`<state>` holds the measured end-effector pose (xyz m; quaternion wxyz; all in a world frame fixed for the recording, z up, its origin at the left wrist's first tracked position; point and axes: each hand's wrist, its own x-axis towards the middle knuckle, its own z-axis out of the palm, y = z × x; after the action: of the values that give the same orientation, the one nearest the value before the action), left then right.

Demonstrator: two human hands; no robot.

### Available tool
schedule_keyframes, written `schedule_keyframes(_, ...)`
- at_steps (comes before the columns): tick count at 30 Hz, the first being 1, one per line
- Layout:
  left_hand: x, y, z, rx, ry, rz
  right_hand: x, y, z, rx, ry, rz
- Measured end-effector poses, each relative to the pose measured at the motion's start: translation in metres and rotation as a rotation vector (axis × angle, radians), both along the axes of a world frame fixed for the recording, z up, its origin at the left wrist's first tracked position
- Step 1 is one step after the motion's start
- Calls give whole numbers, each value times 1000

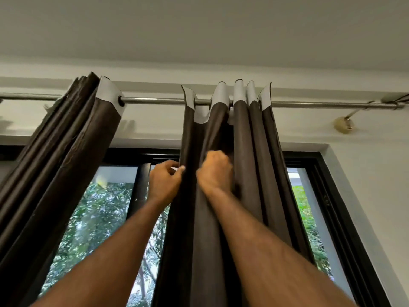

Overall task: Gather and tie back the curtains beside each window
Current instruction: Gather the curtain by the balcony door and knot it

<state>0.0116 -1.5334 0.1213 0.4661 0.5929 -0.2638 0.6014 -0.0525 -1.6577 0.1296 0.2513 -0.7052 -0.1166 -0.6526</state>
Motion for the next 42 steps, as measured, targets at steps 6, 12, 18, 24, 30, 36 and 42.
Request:
schedule_keyframes(6, -18, 2, 11, 32, -11, -182, -1, 29, 16, -136, 105, 264)
schedule_keyframes(12, -12, -2, 11, -11, 43, -196, -15, -15, 17, 15, -100, 84)
schedule_keyframes(18, -7, -4, 8, -2, 53, -290, -9, -58, 12, 310, -84, -212)
schedule_keyframes(24, -3, -14, 10, 101, -10, -243, -6, -27, 19, 65, 49, 98)
schedule_keyframes(30, -2, -24, 2, 180, -75, -251, -3, -14, 34, -58, 152, 190)
schedule_keyframes(36, 0, -31, 3, 98, -97, -61, -8, -42, 19, -26, 91, 268)
schedule_keyframes(42, -1, -37, 3, 63, -113, -61, -6, -101, 8, 346, -109, -275)
